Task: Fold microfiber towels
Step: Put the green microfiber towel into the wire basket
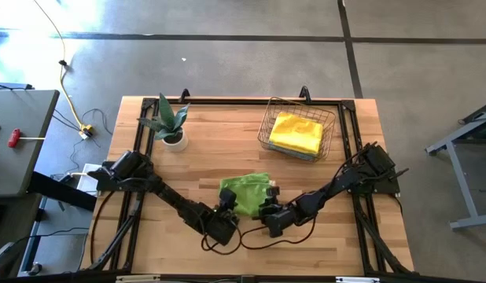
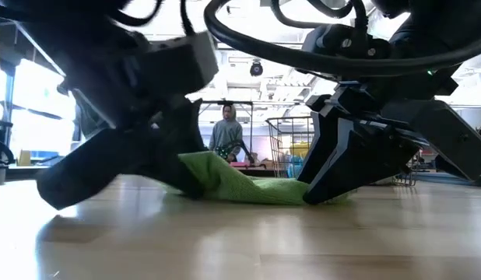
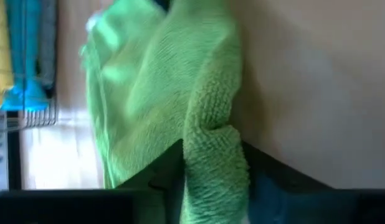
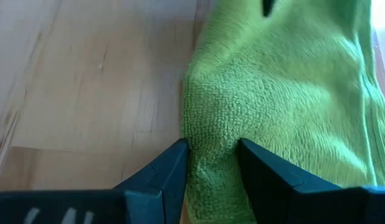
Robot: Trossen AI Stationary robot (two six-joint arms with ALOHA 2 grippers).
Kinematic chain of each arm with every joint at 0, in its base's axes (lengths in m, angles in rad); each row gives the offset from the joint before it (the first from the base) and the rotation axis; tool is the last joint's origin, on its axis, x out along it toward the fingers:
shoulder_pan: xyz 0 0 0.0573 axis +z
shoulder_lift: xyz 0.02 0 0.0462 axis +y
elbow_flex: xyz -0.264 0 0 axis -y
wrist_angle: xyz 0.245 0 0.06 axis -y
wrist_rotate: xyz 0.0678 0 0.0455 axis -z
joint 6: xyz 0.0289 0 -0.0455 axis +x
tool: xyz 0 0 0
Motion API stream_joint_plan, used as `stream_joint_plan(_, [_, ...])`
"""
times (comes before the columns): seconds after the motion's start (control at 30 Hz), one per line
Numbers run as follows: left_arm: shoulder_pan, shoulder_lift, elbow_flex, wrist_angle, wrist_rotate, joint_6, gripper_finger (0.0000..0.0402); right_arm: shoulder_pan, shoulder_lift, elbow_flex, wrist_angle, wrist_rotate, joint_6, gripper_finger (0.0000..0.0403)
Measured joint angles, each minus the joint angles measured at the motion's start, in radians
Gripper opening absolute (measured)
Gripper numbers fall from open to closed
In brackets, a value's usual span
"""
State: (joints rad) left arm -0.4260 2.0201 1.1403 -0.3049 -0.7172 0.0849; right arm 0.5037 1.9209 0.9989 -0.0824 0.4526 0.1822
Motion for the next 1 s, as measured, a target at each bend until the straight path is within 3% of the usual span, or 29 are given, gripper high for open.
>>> stream_joint_plan(0.23, [0.016, 0.0, 0.001, 0.005, 0.045, -0.032, 0.0011, 0.0, 0.0, 0.0, 0.004, 0.004, -0.006, 0.0139])
stream_joint_plan(0.4, [0.022, -0.002, 0.002, 0.014, 0.099, -0.072, 0.002, 0.0, 0.002, 0.032, 0.023, 0.006, -0.041, 0.0139])
stream_joint_plan(0.63, [0.039, -0.002, 0.068, 0.01, 0.176, -0.159, 0.0006, 0.0, 0.001, 0.054, 0.205, -0.01, -0.134, 0.0158])
stream_joint_plan(0.83, [0.051, -0.003, 0.135, 0.009, 0.216, -0.179, 0.0007, 0.0, 0.0, 0.054, 0.21, -0.048, -0.082, 0.02])
stream_joint_plan(1.0, [0.06, -0.005, 0.194, -0.022, 0.268, -0.179, 0.0007, 0.0, -0.002, 0.054, 0.139, -0.063, -0.048, 0.0206])
